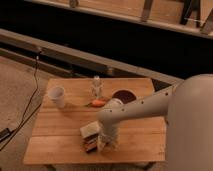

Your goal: Push the eraser across the table

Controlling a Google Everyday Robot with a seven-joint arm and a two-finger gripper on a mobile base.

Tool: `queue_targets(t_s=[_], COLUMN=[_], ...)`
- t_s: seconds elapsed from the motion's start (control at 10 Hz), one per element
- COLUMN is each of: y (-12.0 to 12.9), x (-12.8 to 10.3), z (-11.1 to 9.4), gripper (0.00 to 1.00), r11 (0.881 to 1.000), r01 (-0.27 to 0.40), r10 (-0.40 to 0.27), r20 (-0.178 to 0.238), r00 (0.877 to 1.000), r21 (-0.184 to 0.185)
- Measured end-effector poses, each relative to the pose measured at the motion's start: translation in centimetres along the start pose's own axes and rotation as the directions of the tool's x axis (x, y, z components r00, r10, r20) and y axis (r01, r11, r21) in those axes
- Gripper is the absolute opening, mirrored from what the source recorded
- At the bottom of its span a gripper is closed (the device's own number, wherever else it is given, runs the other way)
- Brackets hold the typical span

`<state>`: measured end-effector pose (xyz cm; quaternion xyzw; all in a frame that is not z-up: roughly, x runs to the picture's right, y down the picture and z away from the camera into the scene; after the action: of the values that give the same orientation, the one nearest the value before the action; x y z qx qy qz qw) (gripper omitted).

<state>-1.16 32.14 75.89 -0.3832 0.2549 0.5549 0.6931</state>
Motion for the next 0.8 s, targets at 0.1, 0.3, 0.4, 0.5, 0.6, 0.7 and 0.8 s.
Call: queue_targets(t_s=[0.1,0.3,0.4,0.5,0.6,0.7,0.8], y=[0.9,2.7,3.7,4.0,4.3,4.2,3.8], x=[0.0,-0.2,-0.2,-0.3,-0.5,-0.9,-1.3], z=[0.3,0.7,0.8,0.9,0.8,0.6,0.2], gripper=[0.65,0.65,0.65,0.65,0.65,0.65,0.65], r11=[1.0,0.999,0.998,0.998,0.997,0.996,0.996], r01=[0.008,0.039,0.056,0.066,0.077,0.085,0.09], r10=[-0.008,-0.039,-0.056,-0.066,-0.077,-0.085,-0.09], r20=[-0.004,-0.009,-0.01,-0.009,-0.003,0.008,0.024], r00=[1.0,0.999,0.998,0.998,0.997,0.996,0.996], r21=[-0.004,-0.015,-0.02,-0.019,-0.014,-0.005,0.01])
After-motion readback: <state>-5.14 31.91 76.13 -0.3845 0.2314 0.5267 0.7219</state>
